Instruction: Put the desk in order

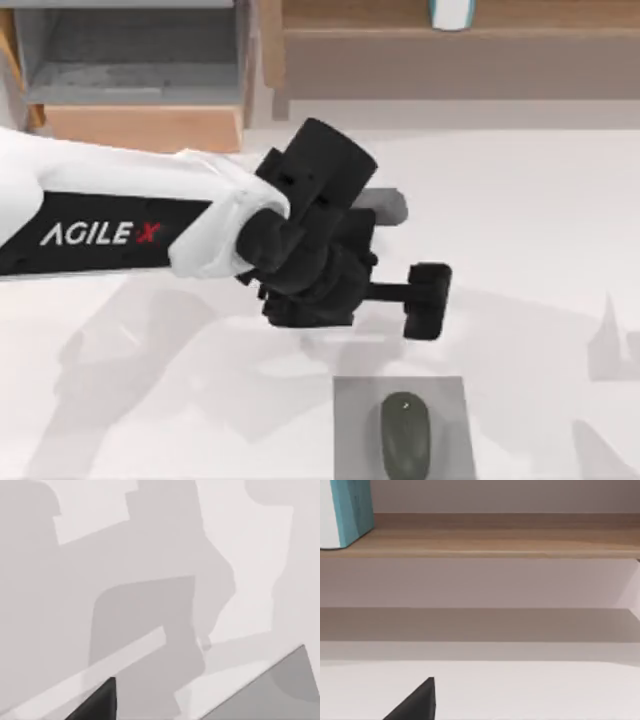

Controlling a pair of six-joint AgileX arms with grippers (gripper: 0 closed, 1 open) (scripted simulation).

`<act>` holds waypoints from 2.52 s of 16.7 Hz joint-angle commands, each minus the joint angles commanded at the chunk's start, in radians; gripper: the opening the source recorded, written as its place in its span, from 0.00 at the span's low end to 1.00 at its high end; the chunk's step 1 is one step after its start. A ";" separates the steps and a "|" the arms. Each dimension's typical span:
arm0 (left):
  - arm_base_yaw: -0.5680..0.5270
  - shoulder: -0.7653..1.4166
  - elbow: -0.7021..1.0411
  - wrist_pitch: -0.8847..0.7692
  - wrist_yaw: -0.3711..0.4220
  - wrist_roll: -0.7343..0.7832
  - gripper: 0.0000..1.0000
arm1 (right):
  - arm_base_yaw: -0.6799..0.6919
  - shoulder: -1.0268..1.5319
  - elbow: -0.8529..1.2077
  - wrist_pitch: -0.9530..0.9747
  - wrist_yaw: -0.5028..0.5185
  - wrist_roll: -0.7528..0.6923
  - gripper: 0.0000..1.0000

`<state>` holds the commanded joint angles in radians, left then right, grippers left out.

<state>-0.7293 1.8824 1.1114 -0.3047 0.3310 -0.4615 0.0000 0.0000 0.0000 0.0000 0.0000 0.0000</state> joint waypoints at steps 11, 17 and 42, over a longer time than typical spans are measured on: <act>0.743 -0.047 -0.522 1.071 0.344 1.167 1.00 | 0.000 0.000 0.000 0.000 0.000 0.000 1.00; 1.201 -0.025 -0.710 1.605 0.463 1.778 1.00 | 0.000 0.000 0.000 0.000 0.000 0.000 1.00; 1.388 0.140 -0.596 1.800 0.371 2.051 0.77 | 0.000 0.000 0.000 0.000 0.000 0.000 1.00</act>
<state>0.6589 2.0223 0.5158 1.4949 0.7017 1.5897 0.0000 0.0000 0.0000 0.0000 0.0000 0.0000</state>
